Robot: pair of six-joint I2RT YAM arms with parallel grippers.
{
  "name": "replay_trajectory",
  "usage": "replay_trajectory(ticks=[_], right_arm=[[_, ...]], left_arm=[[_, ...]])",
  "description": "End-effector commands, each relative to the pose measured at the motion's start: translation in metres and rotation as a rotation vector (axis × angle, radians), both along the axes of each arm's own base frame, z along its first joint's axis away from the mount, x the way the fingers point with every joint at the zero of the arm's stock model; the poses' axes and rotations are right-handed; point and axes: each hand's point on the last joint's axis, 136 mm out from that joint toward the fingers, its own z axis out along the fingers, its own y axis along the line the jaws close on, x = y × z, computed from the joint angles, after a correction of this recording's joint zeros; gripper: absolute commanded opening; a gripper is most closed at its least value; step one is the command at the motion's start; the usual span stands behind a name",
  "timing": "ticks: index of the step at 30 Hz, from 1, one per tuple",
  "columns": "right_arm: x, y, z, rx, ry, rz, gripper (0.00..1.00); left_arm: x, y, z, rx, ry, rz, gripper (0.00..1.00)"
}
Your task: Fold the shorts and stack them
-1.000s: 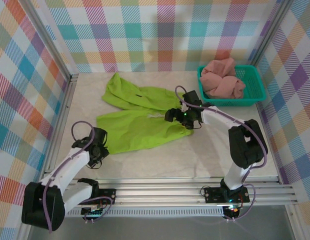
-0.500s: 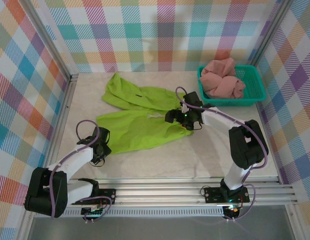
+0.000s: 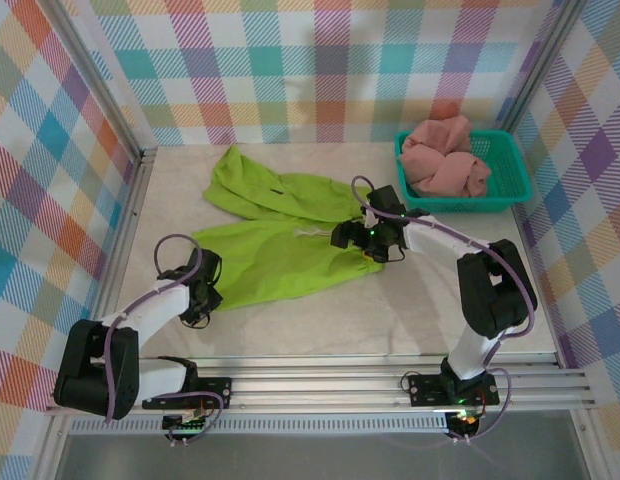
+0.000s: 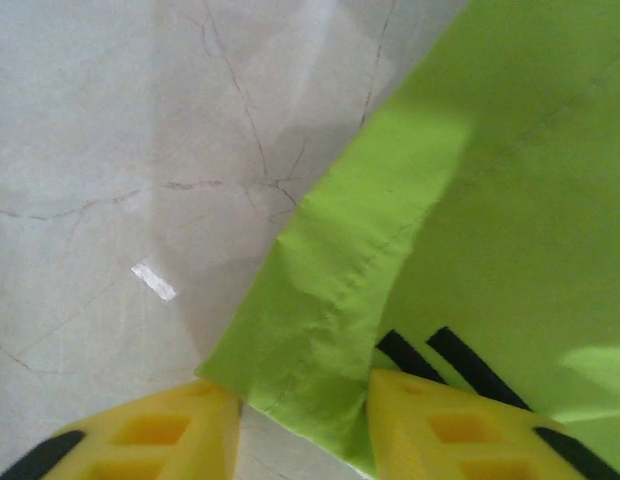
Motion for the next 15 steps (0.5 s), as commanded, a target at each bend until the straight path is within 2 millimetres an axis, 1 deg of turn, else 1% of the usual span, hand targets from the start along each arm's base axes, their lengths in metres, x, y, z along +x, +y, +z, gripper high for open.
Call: replay_trajectory(ticks=[1,6,9,11,14,15], right_arm=[[-0.001,-0.002,0.004,0.015,-0.013,0.013,0.97],[-0.002,-0.002,0.001,0.015,-0.001,0.015,0.97],[-0.004,-0.003,0.003,0.018,0.002,0.014,0.96],[-0.006,-0.005,0.007,0.017,-0.004,0.008,0.95],[-0.009,-0.017,0.019,0.014,-0.026,-0.03,0.94],[-0.012,-0.025,0.02,0.007,-0.018,-0.058,0.92]], left_arm=[[0.027,-0.011,-0.012,-0.06,-0.065,-0.035,0.31],[0.035,-0.015,-0.014,-0.087,-0.061,-0.065,0.15],[0.038,-0.015,-0.01,-0.096,-0.063,-0.07,0.05],[0.04,-0.016,-0.005,-0.101,-0.07,-0.079,0.0],[0.043,-0.019,0.006,-0.115,-0.089,-0.096,0.0],[0.044,-0.02,0.01,-0.117,-0.101,-0.101,0.0]])
